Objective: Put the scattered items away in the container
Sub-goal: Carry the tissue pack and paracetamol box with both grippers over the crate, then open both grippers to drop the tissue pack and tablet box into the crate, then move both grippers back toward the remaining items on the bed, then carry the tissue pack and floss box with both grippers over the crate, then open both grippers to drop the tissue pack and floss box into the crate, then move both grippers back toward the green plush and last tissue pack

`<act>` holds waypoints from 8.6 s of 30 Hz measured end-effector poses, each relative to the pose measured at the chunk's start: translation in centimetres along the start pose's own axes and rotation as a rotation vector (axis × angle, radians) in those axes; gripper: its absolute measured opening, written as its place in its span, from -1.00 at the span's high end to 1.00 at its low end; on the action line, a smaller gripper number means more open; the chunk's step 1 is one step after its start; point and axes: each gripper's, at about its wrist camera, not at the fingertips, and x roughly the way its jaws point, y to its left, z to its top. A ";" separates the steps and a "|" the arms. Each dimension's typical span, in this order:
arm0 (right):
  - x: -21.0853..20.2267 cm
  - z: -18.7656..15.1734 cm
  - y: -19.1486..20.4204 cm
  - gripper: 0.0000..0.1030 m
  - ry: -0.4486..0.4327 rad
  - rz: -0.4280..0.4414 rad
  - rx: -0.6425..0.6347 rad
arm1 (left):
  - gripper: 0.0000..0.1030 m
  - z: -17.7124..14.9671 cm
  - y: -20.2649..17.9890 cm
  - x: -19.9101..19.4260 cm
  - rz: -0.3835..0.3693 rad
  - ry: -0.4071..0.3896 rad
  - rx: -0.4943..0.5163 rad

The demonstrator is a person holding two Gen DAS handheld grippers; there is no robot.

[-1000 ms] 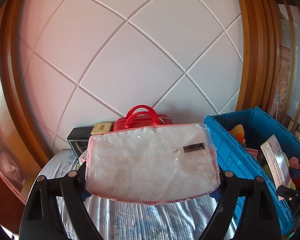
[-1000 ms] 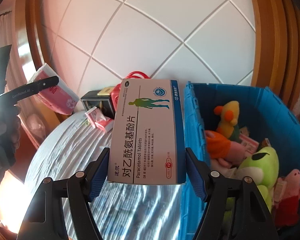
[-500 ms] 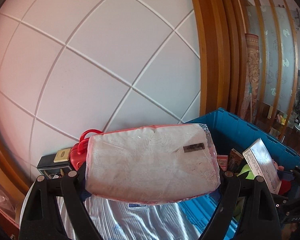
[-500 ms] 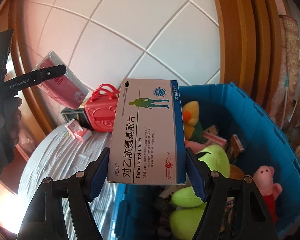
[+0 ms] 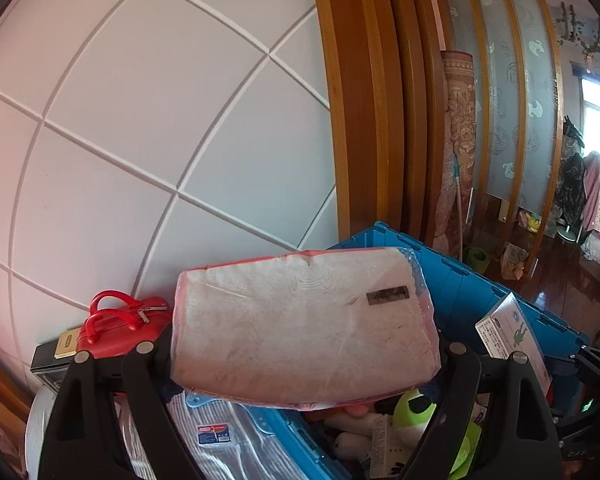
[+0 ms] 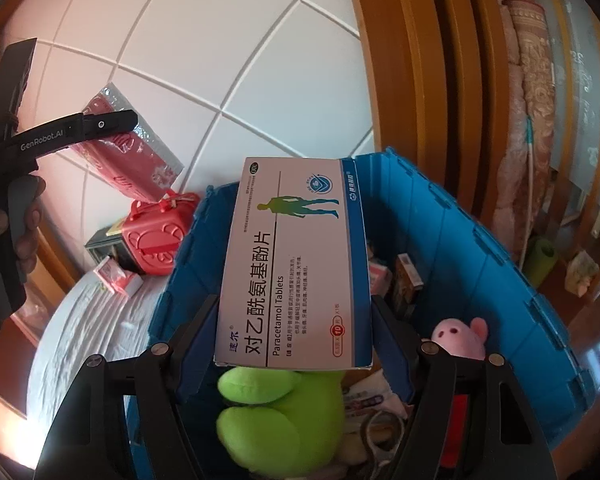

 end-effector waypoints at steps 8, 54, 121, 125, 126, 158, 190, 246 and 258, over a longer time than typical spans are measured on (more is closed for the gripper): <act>0.3 0.0 -4.0 -0.39 0.009 -0.036 0.049 | -0.69 1.4 -3.6 3.1 -0.052 0.017 0.039; 2.3 1.1 4.9 -0.99 0.017 0.078 -0.027 | -0.99 -6.9 11.5 -2.0 0.101 0.069 -0.178; 49.7 -16.0 31.3 -0.74 0.325 -0.178 -0.094 | -0.15 -40.3 60.6 15.9 0.385 0.228 -0.374; 47.7 -16.0 31.7 -0.74 0.324 -0.161 -0.101 | -0.15 -40.6 59.8 13.6 0.392 0.219 -0.387; 47.1 -16.0 31.8 -0.74 0.325 -0.158 -0.102 | -0.15 -40.6 59.4 12.9 0.393 0.217 -0.386; 18.8 -10.0 35.1 -0.74 0.243 0.109 -0.217 | -0.15 -32.9 46.2 -13.7 0.426 0.162 -0.440; 5.8 -3.3 24.5 -0.74 0.115 0.266 -0.240 | -0.15 -21.3 26.6 -17.6 0.411 0.135 -0.348; 1.1 -0.1 -2.4 -1.00 0.039 -0.027 0.031 | -0.99 1.4 -1.0 3.1 -0.144 0.071 -0.086; 4.8 1.9 8.1 -1.00 0.047 0.119 -0.128 | -0.99 -5.5 12.4 -2.3 0.062 0.088 -0.192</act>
